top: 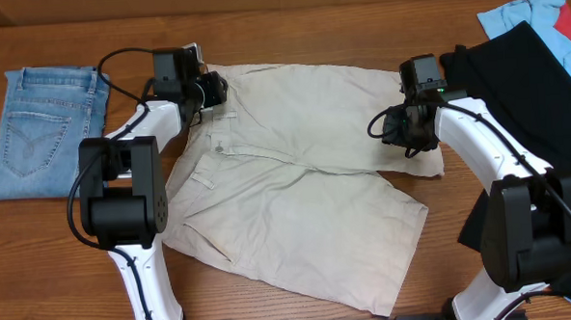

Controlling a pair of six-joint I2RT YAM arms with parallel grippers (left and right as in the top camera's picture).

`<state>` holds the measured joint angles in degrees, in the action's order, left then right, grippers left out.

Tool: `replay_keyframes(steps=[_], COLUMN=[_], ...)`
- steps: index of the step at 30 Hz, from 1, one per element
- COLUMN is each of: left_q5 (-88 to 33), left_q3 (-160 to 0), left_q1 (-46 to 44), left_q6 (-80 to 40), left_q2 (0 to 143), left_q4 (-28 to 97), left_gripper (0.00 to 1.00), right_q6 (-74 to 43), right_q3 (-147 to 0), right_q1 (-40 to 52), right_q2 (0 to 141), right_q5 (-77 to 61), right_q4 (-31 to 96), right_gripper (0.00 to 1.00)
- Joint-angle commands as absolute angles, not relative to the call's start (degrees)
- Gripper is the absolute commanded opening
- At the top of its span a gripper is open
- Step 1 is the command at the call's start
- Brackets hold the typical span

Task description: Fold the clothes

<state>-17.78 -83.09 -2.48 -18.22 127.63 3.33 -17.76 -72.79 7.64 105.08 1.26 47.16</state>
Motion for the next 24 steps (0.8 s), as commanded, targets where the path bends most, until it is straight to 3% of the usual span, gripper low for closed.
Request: replay_keyframes(steps=[1,5,8,13,24], left_q5=[-20.56,-25.54,-27.14,-27.05,-27.24], left_q3=[-83.37,-83.37,-83.42,-83.42,-83.79], left_q1=[-3.53,-3.51,-3.40,-3.40,-2.70], left_q6=[-17.32,-17.34,-18.48,-18.85,-18.90], left_q2=[129.80,129.84,129.84,129.84,129.08], left_q4=[1.39,-3.18,-5.82,-5.32,-5.21], left_gripper=[0.45,0.43,0.36,0.07,0.04], right_q6=[-17.54,-17.52,-17.52,-17.52,-17.61], right_q3=[-72.93,-72.93,-72.93,-72.93,-72.93], right_q1=[7.86,7.86,7.86,7.86,7.86], right_q2=[104.73,104.73,104.73,104.73,104.73], right_q5=[0.73,0.73,0.73,0.73,2.24], right_q4=[47.00,46.96,46.98,47.03,48.42], right_gripper=[0.47,0.47,0.47,0.47,0.47])
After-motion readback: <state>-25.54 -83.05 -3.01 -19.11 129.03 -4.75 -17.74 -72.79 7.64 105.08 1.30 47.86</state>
